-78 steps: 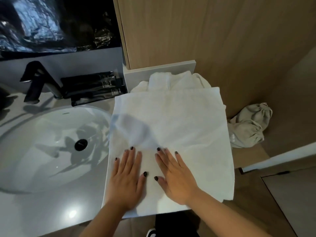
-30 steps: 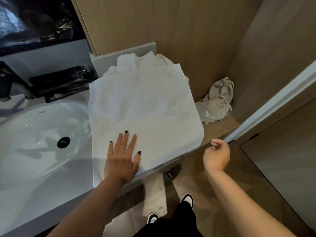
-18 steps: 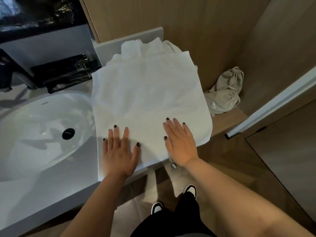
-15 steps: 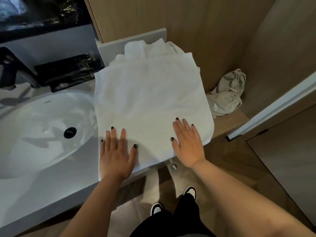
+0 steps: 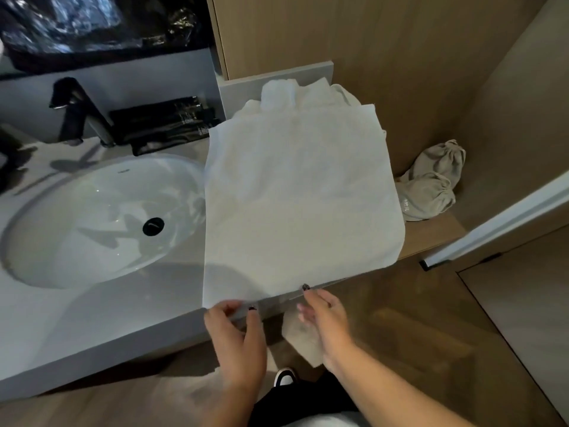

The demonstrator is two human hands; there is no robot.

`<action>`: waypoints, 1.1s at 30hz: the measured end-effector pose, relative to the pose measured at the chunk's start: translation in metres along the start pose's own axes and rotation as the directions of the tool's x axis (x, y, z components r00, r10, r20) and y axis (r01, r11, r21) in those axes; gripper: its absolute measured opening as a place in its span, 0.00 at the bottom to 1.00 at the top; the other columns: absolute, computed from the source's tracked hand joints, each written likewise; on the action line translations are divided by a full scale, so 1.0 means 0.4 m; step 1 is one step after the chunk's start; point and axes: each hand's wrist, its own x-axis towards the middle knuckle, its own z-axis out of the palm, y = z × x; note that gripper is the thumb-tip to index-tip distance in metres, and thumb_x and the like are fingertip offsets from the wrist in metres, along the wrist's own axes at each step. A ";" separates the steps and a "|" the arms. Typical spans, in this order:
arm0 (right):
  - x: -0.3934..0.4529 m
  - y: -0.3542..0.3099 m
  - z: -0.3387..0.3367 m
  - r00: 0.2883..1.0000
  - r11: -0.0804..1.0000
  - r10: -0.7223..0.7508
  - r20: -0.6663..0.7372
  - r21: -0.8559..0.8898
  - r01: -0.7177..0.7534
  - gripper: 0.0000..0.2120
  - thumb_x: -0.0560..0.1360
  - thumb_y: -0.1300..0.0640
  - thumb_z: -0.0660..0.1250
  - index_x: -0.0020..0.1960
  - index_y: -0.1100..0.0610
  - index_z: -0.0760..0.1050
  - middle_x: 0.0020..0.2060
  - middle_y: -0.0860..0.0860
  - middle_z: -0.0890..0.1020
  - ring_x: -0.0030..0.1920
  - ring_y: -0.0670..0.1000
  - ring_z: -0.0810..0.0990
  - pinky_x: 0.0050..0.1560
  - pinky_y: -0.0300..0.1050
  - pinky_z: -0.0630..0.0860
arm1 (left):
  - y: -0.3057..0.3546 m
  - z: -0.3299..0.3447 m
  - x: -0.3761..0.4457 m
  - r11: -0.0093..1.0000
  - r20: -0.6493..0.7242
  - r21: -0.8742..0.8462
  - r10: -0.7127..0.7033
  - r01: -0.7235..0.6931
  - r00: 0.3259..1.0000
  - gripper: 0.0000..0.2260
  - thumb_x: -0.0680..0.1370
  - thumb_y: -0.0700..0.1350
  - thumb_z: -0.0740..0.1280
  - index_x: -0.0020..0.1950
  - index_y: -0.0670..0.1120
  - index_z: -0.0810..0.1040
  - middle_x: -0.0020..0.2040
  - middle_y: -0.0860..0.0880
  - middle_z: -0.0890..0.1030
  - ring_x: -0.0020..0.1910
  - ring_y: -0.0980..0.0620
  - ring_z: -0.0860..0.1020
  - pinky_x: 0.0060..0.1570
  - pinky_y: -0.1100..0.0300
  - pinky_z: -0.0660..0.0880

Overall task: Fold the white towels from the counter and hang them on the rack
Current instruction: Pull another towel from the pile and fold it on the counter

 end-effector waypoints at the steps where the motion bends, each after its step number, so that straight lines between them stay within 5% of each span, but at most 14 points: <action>1: 0.009 0.014 0.016 0.995 0.996 0.071 0.073 0.044 -0.074 0.18 0.74 0.58 0.72 0.61 0.60 0.72 0.52 0.56 0.81 0.53 0.54 0.81 0.58 0.48 0.78 | 0.000 0.019 -0.007 0.961 0.023 -0.120 -0.249 0.250 0.968 0.08 0.78 0.39 0.68 0.53 0.48 0.72 0.50 0.48 0.75 0.48 0.49 0.75 0.42 0.66 0.70; 3: 0.026 0.020 0.045 0.978 0.978 0.134 0.163 0.137 -0.156 0.17 0.73 0.55 0.71 0.58 0.61 0.74 0.52 0.57 0.82 0.56 0.55 0.81 0.57 0.48 0.78 | -0.010 0.044 0.011 0.763 0.181 -0.291 -0.549 0.578 0.816 0.06 0.78 0.42 0.69 0.53 0.43 0.75 0.45 0.45 0.76 0.40 0.51 0.74 0.40 0.61 0.70; 5: 0.040 0.005 0.058 0.973 0.951 0.152 0.173 0.243 -0.192 0.19 0.74 0.55 0.71 0.61 0.62 0.75 0.56 0.58 0.82 0.58 0.55 0.81 0.61 0.49 0.76 | -0.011 0.050 0.037 0.552 0.373 -0.446 -0.601 0.705 0.707 0.05 0.79 0.44 0.68 0.51 0.44 0.78 0.42 0.46 0.78 0.40 0.52 0.76 0.46 0.58 0.73; 7: 0.047 -0.014 0.057 0.974 0.915 0.143 0.179 0.351 -0.198 0.18 0.75 0.55 0.70 0.63 0.59 0.75 0.56 0.57 0.84 0.58 0.55 0.82 0.60 0.49 0.76 | -0.009 0.043 0.061 0.435 0.450 -0.542 -0.573 0.719 0.685 0.06 0.78 0.45 0.69 0.53 0.45 0.80 0.41 0.48 0.82 0.43 0.52 0.81 0.52 0.56 0.75; 10: 0.055 -0.035 0.035 0.981 0.870 0.122 0.149 0.459 -0.177 0.17 0.76 0.58 0.70 0.64 0.59 0.76 0.54 0.56 0.84 0.56 0.54 0.83 0.61 0.53 0.77 | 0.002 0.035 0.077 0.399 0.510 -0.563 -0.522 0.724 0.684 0.07 0.77 0.46 0.70 0.54 0.45 0.79 0.32 0.50 0.80 0.42 0.50 0.80 0.56 0.54 0.75; 20: 0.088 -0.120 -0.107 0.997 0.853 0.040 -0.066 0.521 0.000 0.16 0.76 0.62 0.69 0.63 0.58 0.76 0.52 0.56 0.85 0.52 0.53 0.85 0.48 0.50 0.83 | -0.005 -0.008 0.085 0.527 0.288 -0.573 -0.587 0.627 0.756 0.10 0.78 0.50 0.70 0.54 0.44 0.78 0.46 0.45 0.85 0.42 0.50 0.83 0.44 0.58 0.79; 26: 0.073 -0.202 -0.237 0.975 0.916 -0.038 -0.218 0.382 0.121 0.12 0.79 0.62 0.66 0.62 0.62 0.75 0.49 0.57 0.86 0.50 0.53 0.85 0.54 0.51 0.82 | 0.018 -0.049 0.089 0.586 0.242 -0.566 -0.554 0.580 0.796 0.07 0.79 0.47 0.68 0.50 0.43 0.77 0.43 0.44 0.82 0.38 0.52 0.82 0.40 0.61 0.80; 29: 0.057 -0.241 -0.286 0.957 0.937 -0.094 -0.273 0.299 0.177 0.11 0.78 0.64 0.67 0.60 0.61 0.75 0.51 0.58 0.84 0.50 0.53 0.85 0.51 0.48 0.81 | 0.023 -0.067 0.100 0.639 0.207 -0.547 -0.523 0.541 0.827 0.06 0.80 0.46 0.68 0.51 0.43 0.77 0.46 0.44 0.84 0.42 0.51 0.84 0.47 0.57 0.80; 33: 0.047 -0.282 -0.320 0.937 0.953 -0.197 -0.290 0.168 0.253 0.16 0.78 0.68 0.64 0.63 0.57 0.70 0.49 0.59 0.80 0.46 0.53 0.82 0.46 0.46 0.79 | 0.026 -0.092 0.118 0.737 0.142 -0.513 -0.432 0.439 0.891 0.11 0.81 0.40 0.65 0.63 0.40 0.72 0.54 0.38 0.81 0.46 0.47 0.82 0.45 0.57 0.81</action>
